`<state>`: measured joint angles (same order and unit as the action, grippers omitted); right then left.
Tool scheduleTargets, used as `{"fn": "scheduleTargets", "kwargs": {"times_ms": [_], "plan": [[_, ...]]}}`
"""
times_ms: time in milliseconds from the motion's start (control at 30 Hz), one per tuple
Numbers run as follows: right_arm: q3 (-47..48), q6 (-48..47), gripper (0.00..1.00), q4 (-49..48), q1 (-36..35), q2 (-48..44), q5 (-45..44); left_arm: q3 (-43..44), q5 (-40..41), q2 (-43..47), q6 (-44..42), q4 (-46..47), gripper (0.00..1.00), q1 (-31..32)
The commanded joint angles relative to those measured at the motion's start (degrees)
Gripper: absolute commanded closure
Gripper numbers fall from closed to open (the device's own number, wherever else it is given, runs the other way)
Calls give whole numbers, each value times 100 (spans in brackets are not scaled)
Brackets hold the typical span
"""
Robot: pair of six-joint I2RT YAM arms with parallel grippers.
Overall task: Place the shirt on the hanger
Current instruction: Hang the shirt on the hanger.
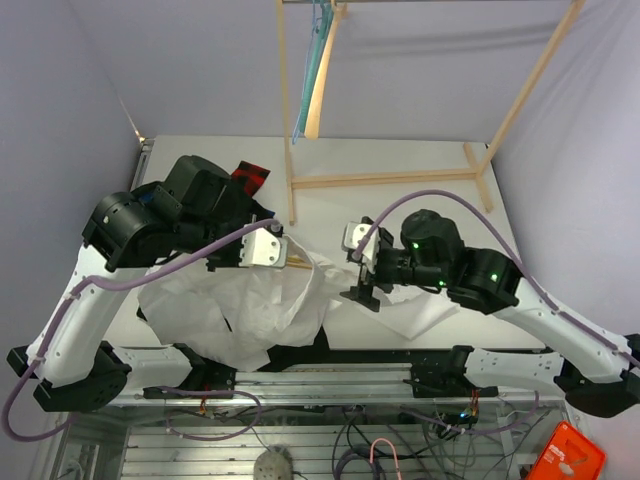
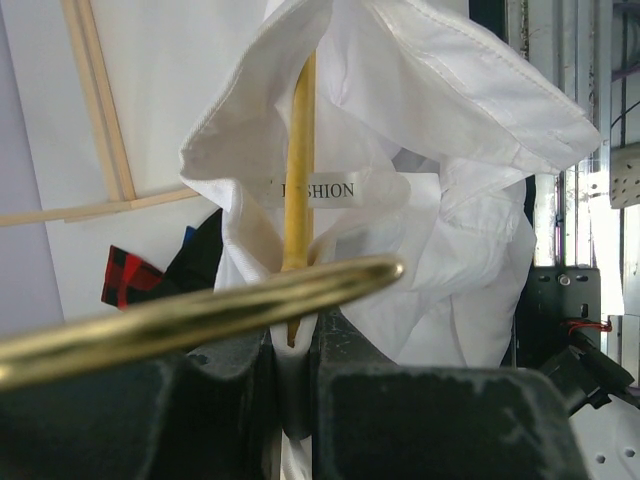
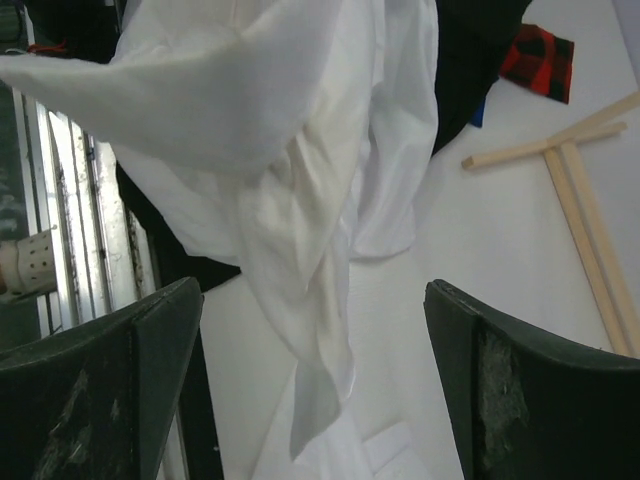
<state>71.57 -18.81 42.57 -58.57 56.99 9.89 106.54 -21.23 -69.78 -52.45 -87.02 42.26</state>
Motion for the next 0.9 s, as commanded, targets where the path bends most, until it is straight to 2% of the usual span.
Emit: {"fn": "scheduleTargets", "kwargs": {"times_ms": [0, 333, 500, 600, 733, 867], "plan": [[-82, -396, 7, -574, -25, 240, 301, 139, -246, -33, 40, 107, 93, 35], [151, -350, 11, -539, -160, 511, 762, 105, -139, -127, -35, 111, 93, 36], [379, -125, 15, -257, -835, 505, 57, 121, 43, -184, -73, 116, 93, 31], [396, -1, 16, -174, -978, 292, -492, 138, 58, -193, -47, 115, 93, 35], [452, 228, 31, -101, -991, 148, -491, 120, 68, -168, -22, 131, 93, 32], [298, 254, 28, -1, -1023, 348, -587, 144, 0, -176, -5, 135, 93, 31]]}}
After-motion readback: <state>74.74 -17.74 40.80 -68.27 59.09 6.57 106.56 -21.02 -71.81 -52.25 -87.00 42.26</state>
